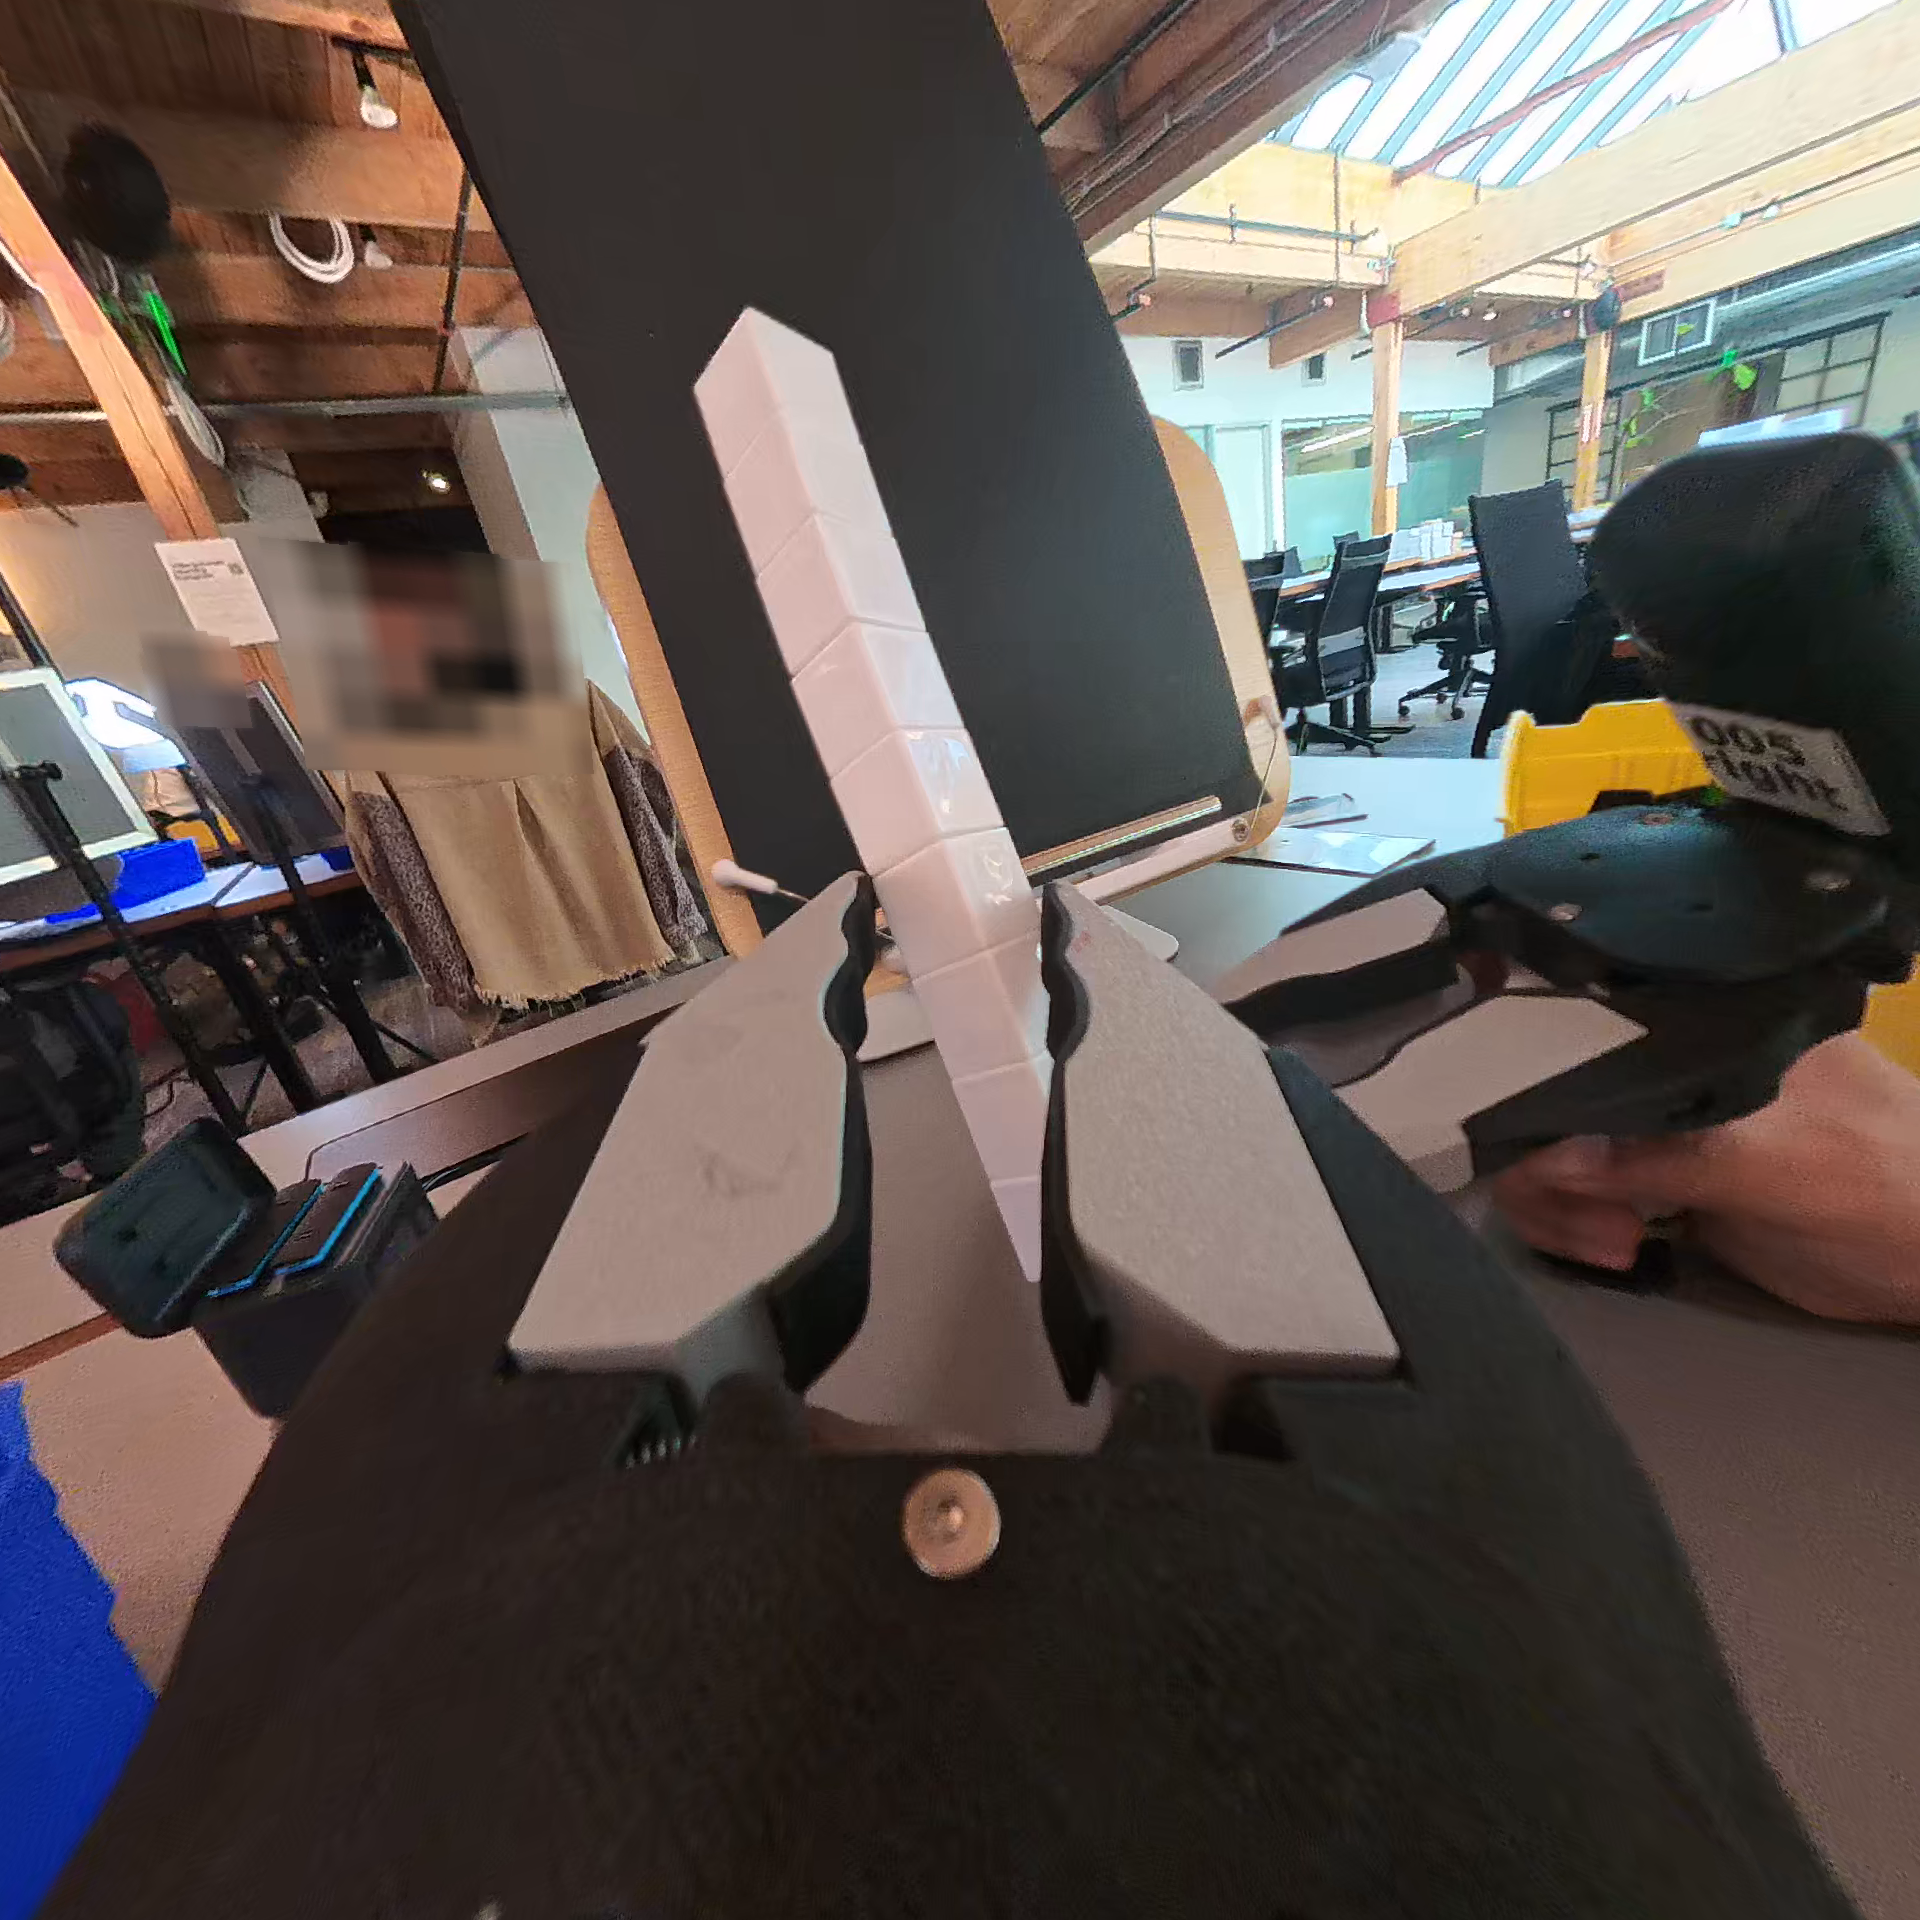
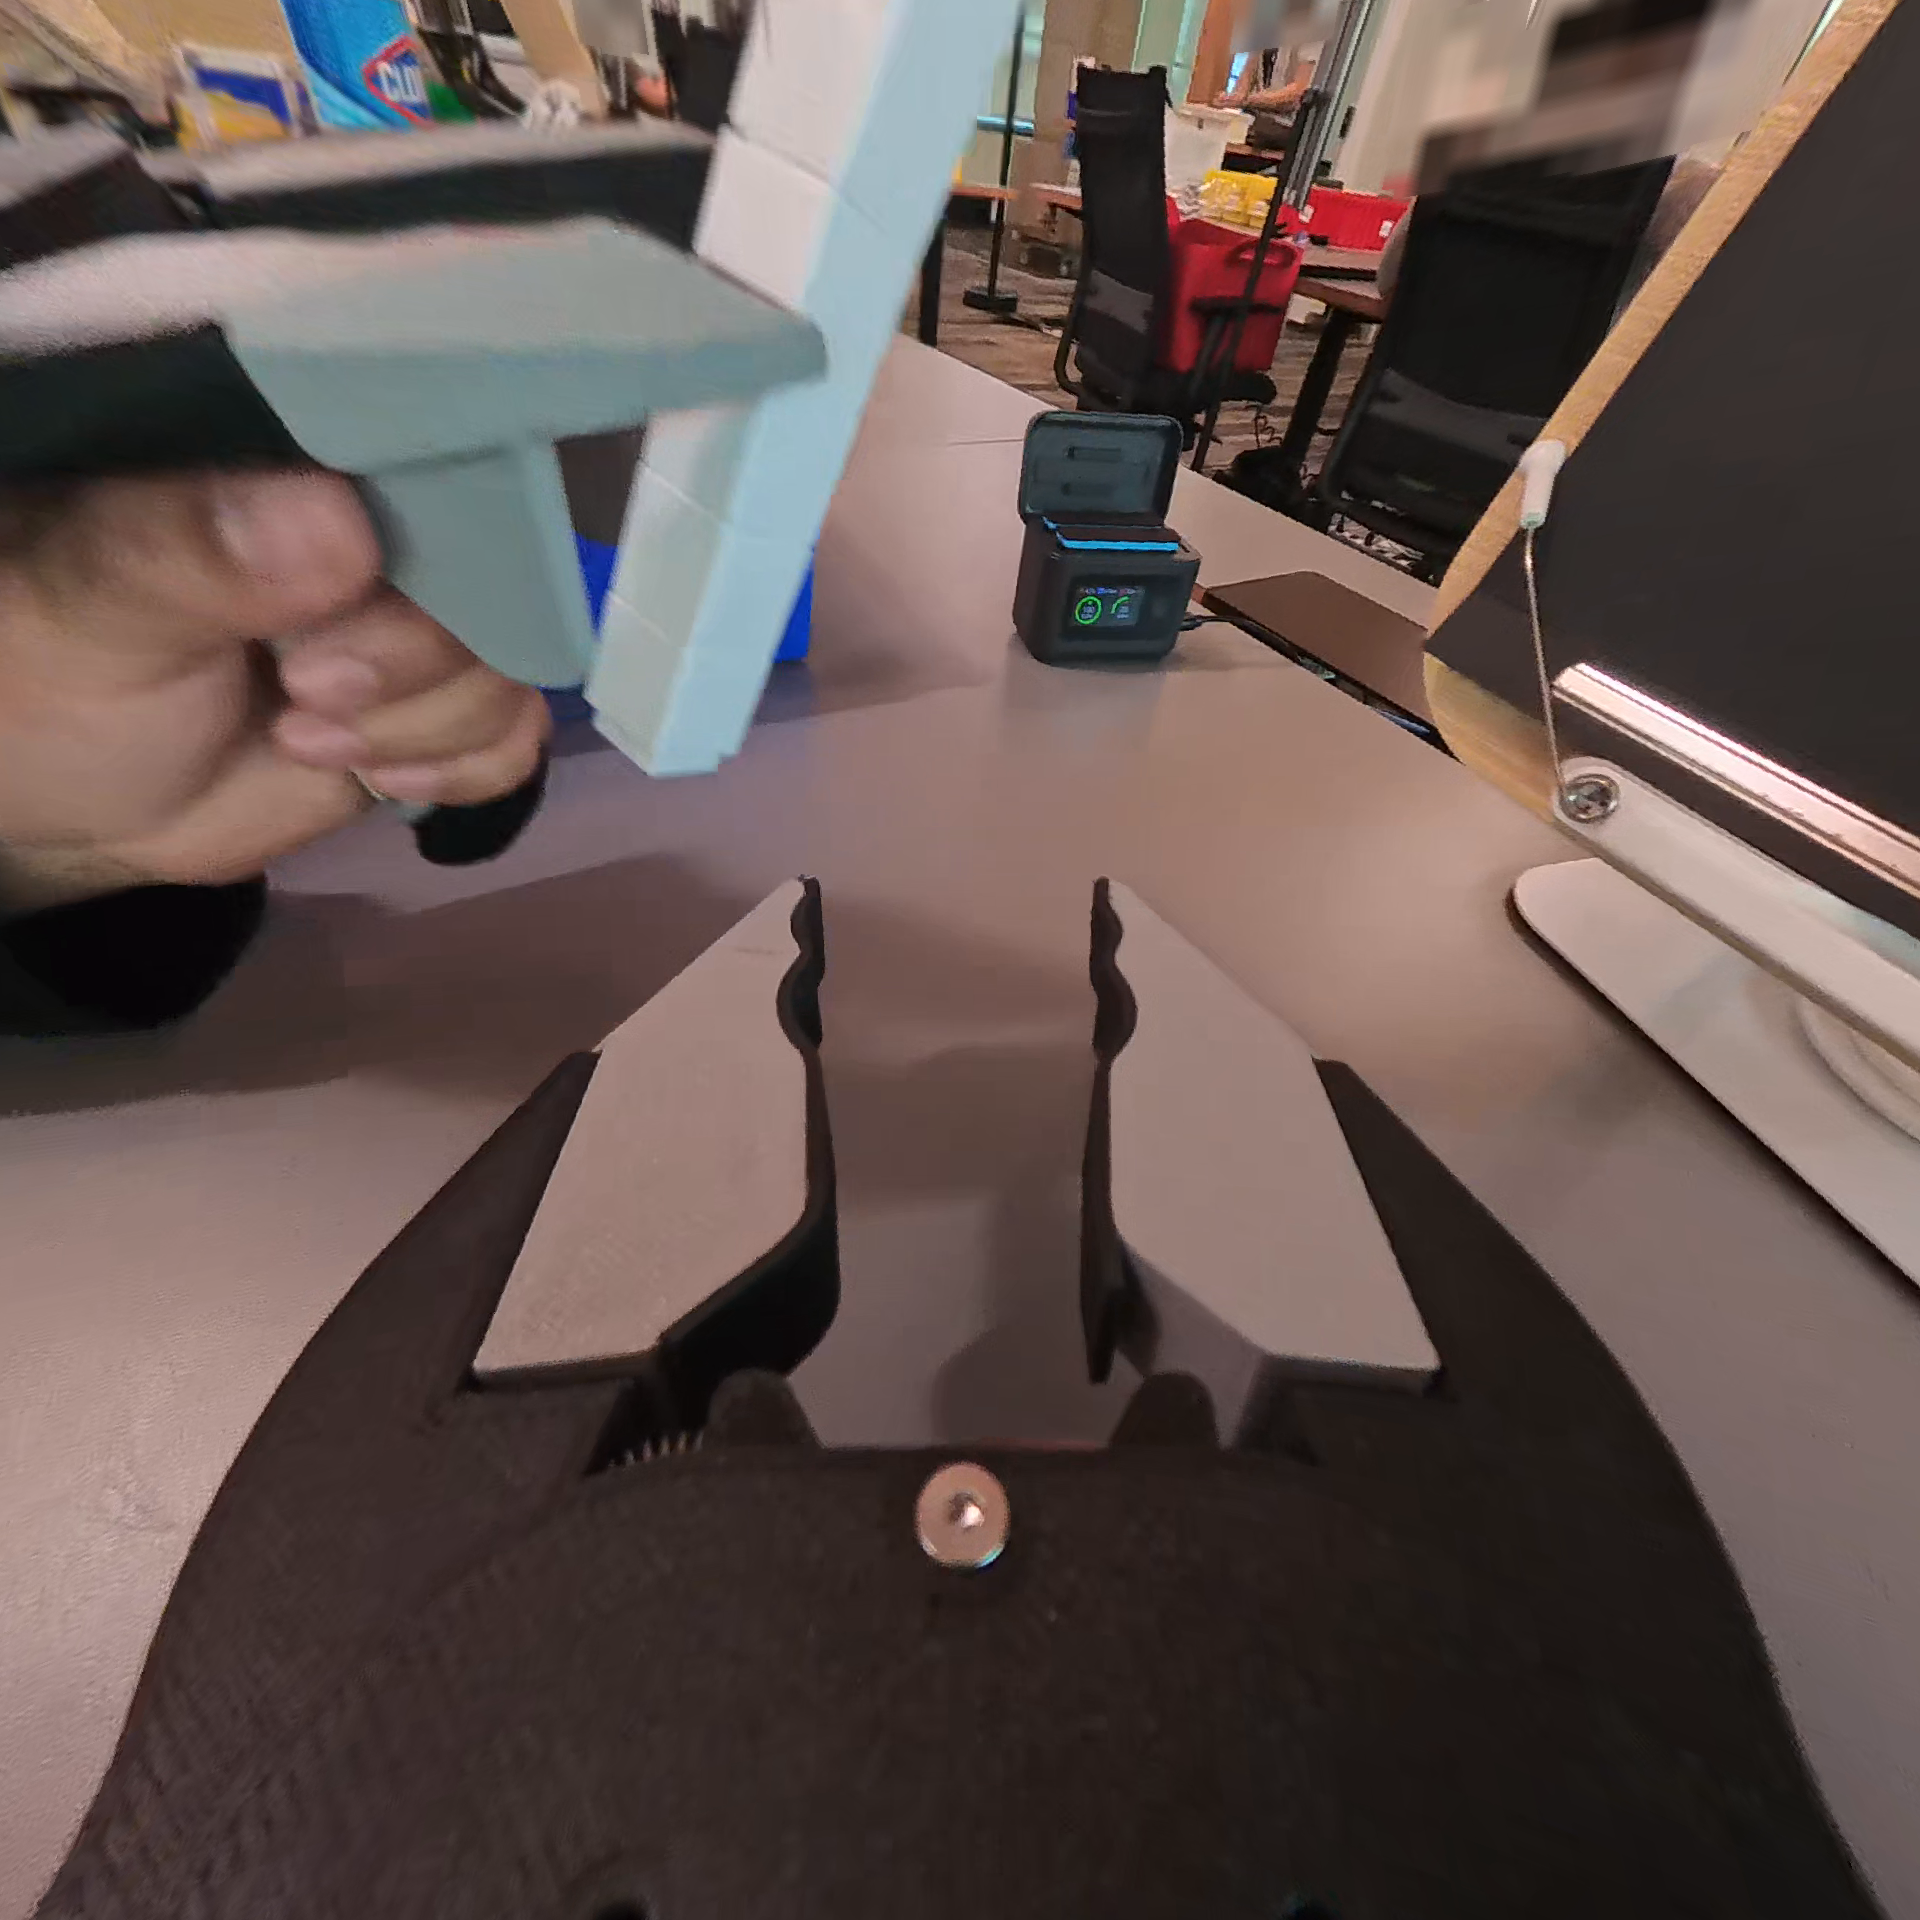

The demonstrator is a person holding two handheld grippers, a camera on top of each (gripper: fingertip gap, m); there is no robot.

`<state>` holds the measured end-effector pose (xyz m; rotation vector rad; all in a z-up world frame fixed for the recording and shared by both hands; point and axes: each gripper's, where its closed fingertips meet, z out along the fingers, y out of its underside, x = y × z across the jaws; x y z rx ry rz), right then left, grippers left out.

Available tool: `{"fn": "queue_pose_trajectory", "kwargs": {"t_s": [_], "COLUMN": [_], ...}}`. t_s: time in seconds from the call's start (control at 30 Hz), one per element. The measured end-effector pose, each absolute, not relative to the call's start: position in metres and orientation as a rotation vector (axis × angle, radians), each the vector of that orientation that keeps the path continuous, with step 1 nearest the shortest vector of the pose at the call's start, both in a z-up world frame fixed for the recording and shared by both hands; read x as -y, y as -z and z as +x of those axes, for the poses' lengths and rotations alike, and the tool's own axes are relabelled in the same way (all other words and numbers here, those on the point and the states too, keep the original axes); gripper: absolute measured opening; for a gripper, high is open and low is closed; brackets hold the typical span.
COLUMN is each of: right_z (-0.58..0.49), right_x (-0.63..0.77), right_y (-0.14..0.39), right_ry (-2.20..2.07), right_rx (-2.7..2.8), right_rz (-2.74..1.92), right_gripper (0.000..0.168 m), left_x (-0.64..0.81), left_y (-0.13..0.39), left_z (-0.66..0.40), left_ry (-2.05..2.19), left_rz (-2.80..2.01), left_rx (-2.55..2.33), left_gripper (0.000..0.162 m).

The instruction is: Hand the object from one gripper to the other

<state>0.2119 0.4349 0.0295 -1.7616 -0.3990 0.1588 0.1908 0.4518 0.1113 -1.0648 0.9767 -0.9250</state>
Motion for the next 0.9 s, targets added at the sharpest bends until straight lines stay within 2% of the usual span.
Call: {"fn": "queue_pose_trajectory", "kwargs": {"t_s": [0.23,0.33,0.57,0.67,0.7,0.9], "right_z": [0.224,0.228,0.224,0.209,0.208,0.213], "right_x": [-0.446,-0.451,-0.46,-0.449,-0.445,-0.426], "right_y": [-0.033,-0.039,-0.053,-0.062,-0.067,-0.089], "right_ry": [-0.194,-0.227,-0.475,-0.698,-0.75,-0.838], "right_rx": [0.375,0.351,0.283,0.29,0.285,0.268], "right_rz": [-1.744,-1.711,-1.634,-1.577,-1.55,-1.461], "right_gripper": [0.049,0.051,0.058,0.053,0.056,0.056], "left_x": [-0.463,-0.455,-0.448,-0.44,-0.439,-0.437], "left_y": [-0.092,-0.101,-0.097,-0.093,-0.093,-0.095], "left_z": [0.203,0.201,0.201,0.203,0.203,0.198], "left_ry": [0.919,0.939,1.043,1.128,1.141,1.294], "left_rz": [-1.096,-1.016,-1.013,-1.019,-1.024,-1.046], "left_rx": [-1.025,-1.048,-1.088,-1.13,-1.141,-1.144], "left_gripper": [0.03,0.029,0.03,0.029,0.029,0.029]}}
